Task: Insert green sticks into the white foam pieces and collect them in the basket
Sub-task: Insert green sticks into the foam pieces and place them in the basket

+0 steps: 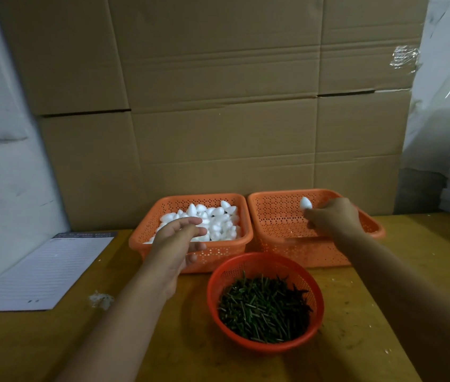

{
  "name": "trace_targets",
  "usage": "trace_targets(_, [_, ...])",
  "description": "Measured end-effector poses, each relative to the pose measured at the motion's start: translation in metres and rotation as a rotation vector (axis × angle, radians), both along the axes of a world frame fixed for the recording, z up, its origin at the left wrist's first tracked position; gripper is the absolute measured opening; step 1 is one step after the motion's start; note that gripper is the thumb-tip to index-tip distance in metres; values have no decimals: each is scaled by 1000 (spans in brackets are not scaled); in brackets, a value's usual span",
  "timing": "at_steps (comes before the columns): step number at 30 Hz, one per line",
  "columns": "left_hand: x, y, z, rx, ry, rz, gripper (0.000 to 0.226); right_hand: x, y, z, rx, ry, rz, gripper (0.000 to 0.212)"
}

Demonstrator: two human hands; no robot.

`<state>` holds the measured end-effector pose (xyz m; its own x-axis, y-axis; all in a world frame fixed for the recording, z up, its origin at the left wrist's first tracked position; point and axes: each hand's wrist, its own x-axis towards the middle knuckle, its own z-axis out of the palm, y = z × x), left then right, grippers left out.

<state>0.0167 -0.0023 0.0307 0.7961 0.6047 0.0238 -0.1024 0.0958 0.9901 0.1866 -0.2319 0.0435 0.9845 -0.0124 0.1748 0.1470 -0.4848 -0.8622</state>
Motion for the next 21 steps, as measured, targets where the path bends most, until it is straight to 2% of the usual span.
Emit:
trace_targets(3, [2, 12, -2, -8, 11, 34, 19, 11, 1, -2, 73, 55, -22, 22])
trace_targets(6, [4, 22, -6, 34, 29, 79, 18, 6, 0, -5, 111, -31, -27, 24])
trace_targets(8, [6, 26, -8, 95, 54, 121, 18, -9, -4, -8, 120, -93, 45, 22])
trace_targets(11, [5, 31, -9, 234, 85, 159, 18, -42, -10, -15, 58, -122, 267, 16])
trace_targets(13, [4, 34, -9, 347, 87, 180, 18, -61, -12, -14, -69, -114, 422, 11])
trace_targets(15, [5, 33, -7, 446, 85, 215, 18, -78, -11, -7, -326, -158, 572, 7])
trace_targets(18, [15, 26, -8, 657, 115, 234, 20, -99, -5, -6, -554, -241, 751, 20])
trace_targets(21, [33, 16, -9, 877, 191, 131, 18, -112, 0, -15, -746, -294, 773, 33])
